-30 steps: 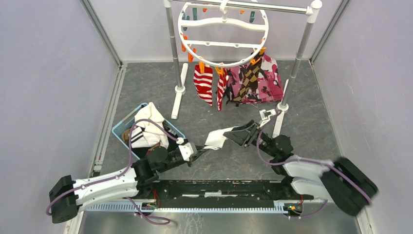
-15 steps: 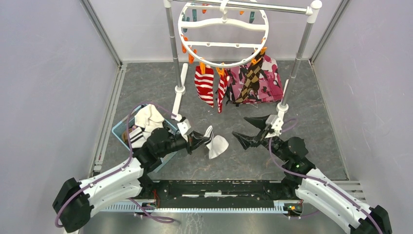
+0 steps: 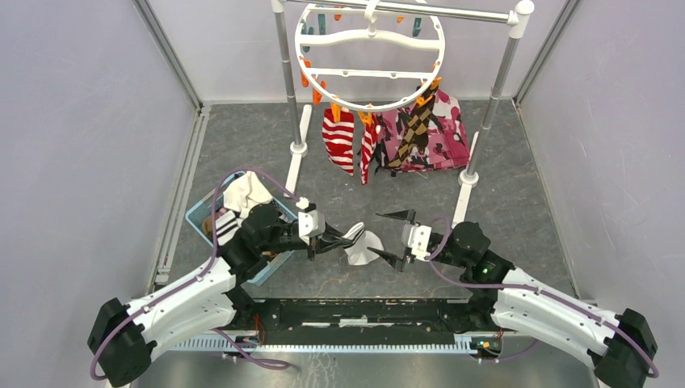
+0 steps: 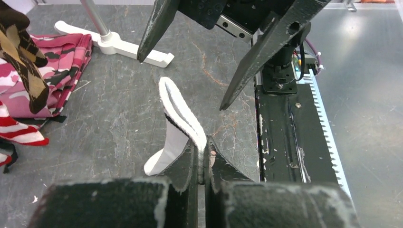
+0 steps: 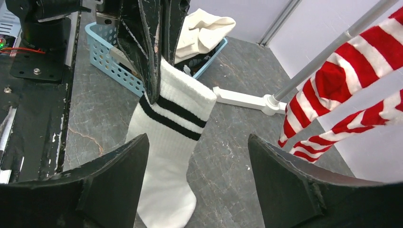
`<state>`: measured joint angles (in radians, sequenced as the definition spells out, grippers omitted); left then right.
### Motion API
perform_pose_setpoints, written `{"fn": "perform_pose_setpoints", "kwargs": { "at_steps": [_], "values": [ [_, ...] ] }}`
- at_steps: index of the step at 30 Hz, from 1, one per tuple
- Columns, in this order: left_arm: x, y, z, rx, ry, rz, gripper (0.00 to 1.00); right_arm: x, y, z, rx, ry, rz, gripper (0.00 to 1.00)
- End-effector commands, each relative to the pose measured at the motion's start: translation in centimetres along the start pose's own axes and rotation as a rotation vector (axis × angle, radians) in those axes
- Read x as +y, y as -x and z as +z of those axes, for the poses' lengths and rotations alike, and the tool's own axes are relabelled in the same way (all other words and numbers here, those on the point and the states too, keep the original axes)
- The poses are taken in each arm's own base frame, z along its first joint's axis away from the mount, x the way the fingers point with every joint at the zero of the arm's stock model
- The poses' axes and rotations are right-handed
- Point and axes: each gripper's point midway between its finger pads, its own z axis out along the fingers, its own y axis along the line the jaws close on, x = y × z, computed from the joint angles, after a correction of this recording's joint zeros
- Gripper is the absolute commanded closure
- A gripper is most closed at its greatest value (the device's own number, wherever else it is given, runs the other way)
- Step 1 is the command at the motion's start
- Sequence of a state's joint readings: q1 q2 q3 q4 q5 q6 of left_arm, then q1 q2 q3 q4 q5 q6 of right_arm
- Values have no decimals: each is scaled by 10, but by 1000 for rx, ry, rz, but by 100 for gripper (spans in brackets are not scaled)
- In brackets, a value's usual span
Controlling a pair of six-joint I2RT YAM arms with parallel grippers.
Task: Clip the socks to the hanger
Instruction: Pick up the sock from the bin.
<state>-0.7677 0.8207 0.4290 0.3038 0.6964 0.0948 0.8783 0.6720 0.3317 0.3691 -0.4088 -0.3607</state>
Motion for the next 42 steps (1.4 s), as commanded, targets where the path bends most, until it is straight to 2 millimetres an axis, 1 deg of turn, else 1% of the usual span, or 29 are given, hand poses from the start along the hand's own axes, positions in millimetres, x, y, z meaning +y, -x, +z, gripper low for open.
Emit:
{"fn": "perform_pose_setpoints", "kwargs": {
  "at_steps": [1,7,14,18,24,28,31,33,35,36,38,40,41,42],
  "values": [
    [-4,20,-2,-43,-48,146,98,-6,22,6,-47,9,-84,19],
    [-12,21,0,-54,-103,133,98,5,21,17,-54,69,-54,29],
    [-17,25,0,-71,-132,135,98,6,23,25,-59,87,-56,37],
    [-17,25,0,-73,-127,133,98,13,27,27,-81,120,-46,45],
    [-12,25,0,-71,-99,128,98,18,28,29,-85,148,-38,59],
    [-9,25,-1,-74,-72,124,98,20,27,28,-80,154,-33,71],
    [-5,24,0,-76,-48,113,98,21,29,28,-87,157,-23,82],
    [2,24,0,-73,-7,93,98,21,30,27,-87,153,-17,89],
    [16,22,-1,-65,84,64,97,16,30,26,-78,125,-5,94],
    [20,21,-2,-64,111,50,94,13,29,25,-68,106,5,97],
    [32,19,-5,-60,187,31,82,3,26,23,-35,44,30,100],
    [40,16,-9,-62,246,15,77,-5,23,21,-10,-3,49,100],
    [45,16,-11,-67,279,3,72,-7,20,19,-2,-26,61,100],
    [48,17,-13,-76,307,-9,62,-10,19,17,3,-47,68,100]
  ]
}}
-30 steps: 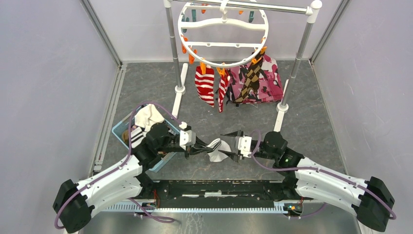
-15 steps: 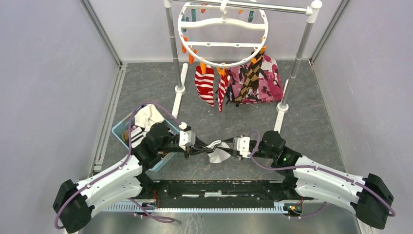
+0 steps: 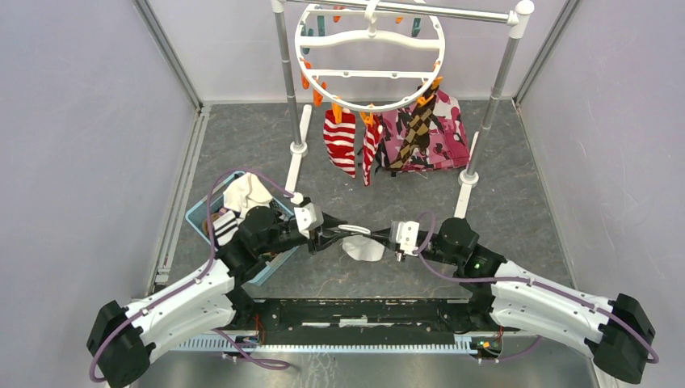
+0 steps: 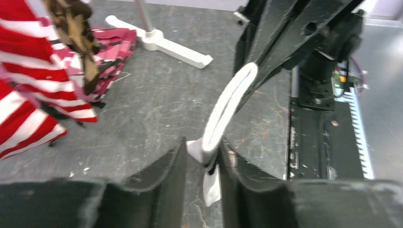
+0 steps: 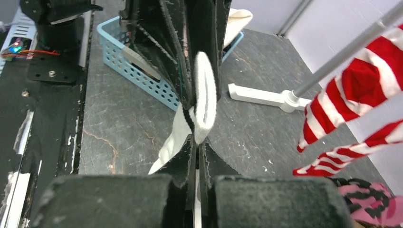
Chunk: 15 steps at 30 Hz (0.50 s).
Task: Clip the socks to the hanger
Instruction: Pick up the sock from the bin.
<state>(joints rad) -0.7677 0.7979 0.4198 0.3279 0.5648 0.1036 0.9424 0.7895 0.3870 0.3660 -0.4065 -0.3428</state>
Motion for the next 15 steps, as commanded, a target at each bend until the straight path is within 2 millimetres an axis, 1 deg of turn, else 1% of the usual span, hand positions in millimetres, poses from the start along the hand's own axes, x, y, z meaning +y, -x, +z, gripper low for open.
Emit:
{"fn": "perform_pose_setpoints", "kwargs": {
  "at_steps": [1,2,4,6,9,12,14,15],
  "values": [
    [30,11,-6,-59,196,-56,53,-27,21,-6,-27,-143,36,100],
    [34,11,-7,-62,222,-62,49,-31,20,-7,-21,-166,47,100],
    [37,11,-8,-65,237,-76,47,-38,16,-11,-1,-217,66,100],
    [40,11,-7,-69,253,-101,41,-47,10,-15,30,-280,84,100],
    [50,6,-9,-72,290,-139,38,-60,2,-25,60,-377,101,100],
    [66,3,-15,-108,337,-211,35,-69,1,-35,55,-454,115,100],
    [81,7,-21,-165,358,-271,31,-72,-1,-41,49,-490,126,100],
    [86,5,-25,-179,372,-310,30,-73,0,-43,44,-499,128,100]
  ]
}}
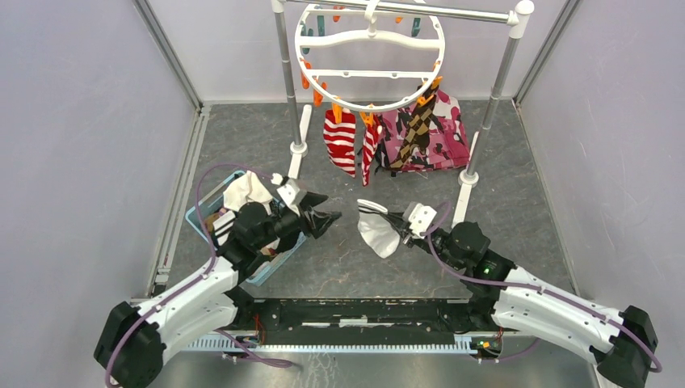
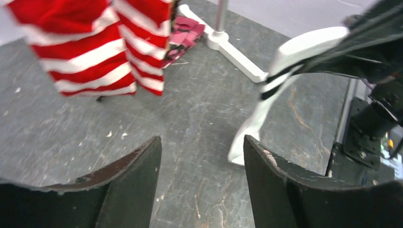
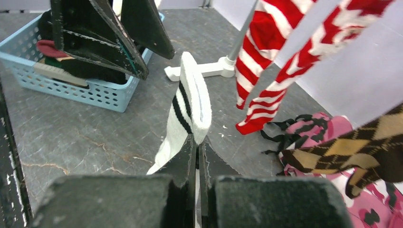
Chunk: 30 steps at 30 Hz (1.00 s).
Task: Clip the socks to the hanger
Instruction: Pick up the sock from the bin, then adjust the clothesline at the center of the board.
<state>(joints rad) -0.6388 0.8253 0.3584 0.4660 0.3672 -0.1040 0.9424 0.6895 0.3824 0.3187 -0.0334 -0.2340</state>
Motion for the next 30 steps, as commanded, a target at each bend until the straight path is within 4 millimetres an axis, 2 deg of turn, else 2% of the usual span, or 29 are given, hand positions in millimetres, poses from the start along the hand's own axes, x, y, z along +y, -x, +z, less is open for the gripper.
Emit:
{"fn": "perform_pose_setpoints", "kwargs": {
  "at_steps": [1,3,5,7,9,12,15,18,22,26,30],
  "values": [
    [20,25,-1,-140,33,-168,29,-22,8,-8,-39,-135,45,100],
    [33,34,-3,-188,58,-209,25,-23,7,-10,-37,-141,50,100],
    [51,42,-6,-233,117,-239,16,-24,6,-11,-38,-146,53,100],
    [73,49,-9,-275,209,-251,5,-24,3,-11,-35,-155,61,100],
    [99,53,-12,-310,311,-275,0,-25,2,-11,-35,-158,63,100],
    [142,53,-15,-320,467,-299,0,-26,1,-13,-32,-164,66,100],
    [184,58,-9,-271,609,-275,0,-27,1,-15,-41,-173,71,100],
    [219,49,-6,-198,744,-219,0,-29,-2,-18,-41,-184,76,100],
    [253,41,5,-178,810,-130,1,-30,-5,-20,-45,-191,84,100],
    [278,42,23,-164,811,-89,2,-33,-7,-22,-38,-210,95,100],
    [299,44,36,-171,797,-83,5,-60,-21,-34,7,-370,149,100]
  ]
}}
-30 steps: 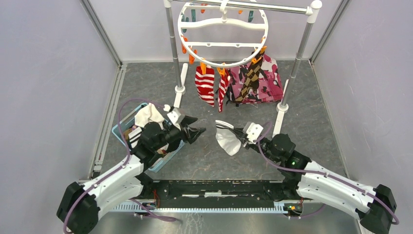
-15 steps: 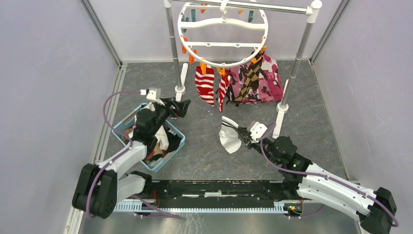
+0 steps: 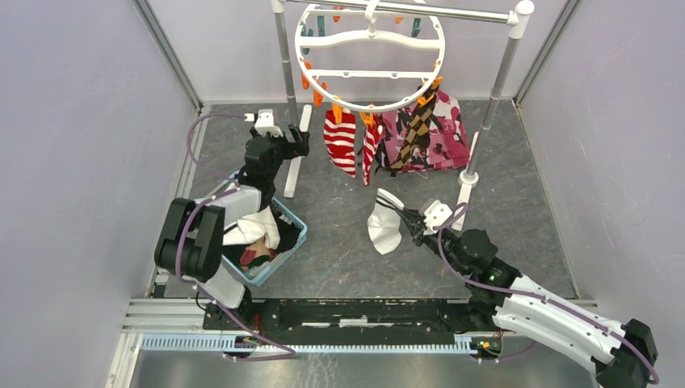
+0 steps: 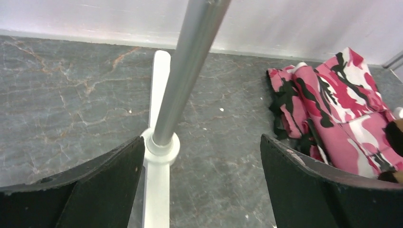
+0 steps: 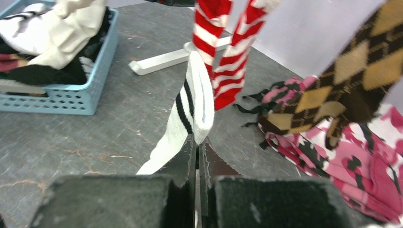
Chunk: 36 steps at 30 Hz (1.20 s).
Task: Clip the socks to the hanger
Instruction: Adjust the clothesline at the center of the board.
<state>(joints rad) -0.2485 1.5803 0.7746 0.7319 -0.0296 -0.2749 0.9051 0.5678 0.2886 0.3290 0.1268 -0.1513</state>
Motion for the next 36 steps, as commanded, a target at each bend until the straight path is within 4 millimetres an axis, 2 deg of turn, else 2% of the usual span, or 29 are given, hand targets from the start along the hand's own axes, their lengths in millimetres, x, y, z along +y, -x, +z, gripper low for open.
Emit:
{"fn": "perform_pose_setpoints", "kwargs": {
  "at_steps": [1,5,10,13,17,19,24,27,30,36],
  "values": [
    [3,44,27,-127,-10,55,6,-41,0,-9,0,-222,88,100],
    [-1,43,46,-119,-56,55,7,-82,-9,-21,8,-415,184,100],
    [-9,47,58,-141,-109,72,8,-131,-20,-29,51,-604,244,100],
    [-11,43,68,-139,-139,89,14,-159,-19,-24,54,-669,268,100],
    [-6,36,81,-126,-161,77,22,-191,-28,-10,79,-688,307,100],
    [-4,37,85,-132,-183,57,29,-208,-28,-5,80,-717,295,100],
    [-16,43,86,-171,-285,68,48,-232,-24,9,69,-719,259,100],
    [-25,43,84,-175,-342,75,54,-242,-25,11,72,-746,249,100],
    [-35,41,80,-180,-404,70,60,-257,-30,6,90,-797,244,100],
    [-50,33,68,-166,-495,38,62,-289,-33,-3,97,-870,242,100]
  ]
}}
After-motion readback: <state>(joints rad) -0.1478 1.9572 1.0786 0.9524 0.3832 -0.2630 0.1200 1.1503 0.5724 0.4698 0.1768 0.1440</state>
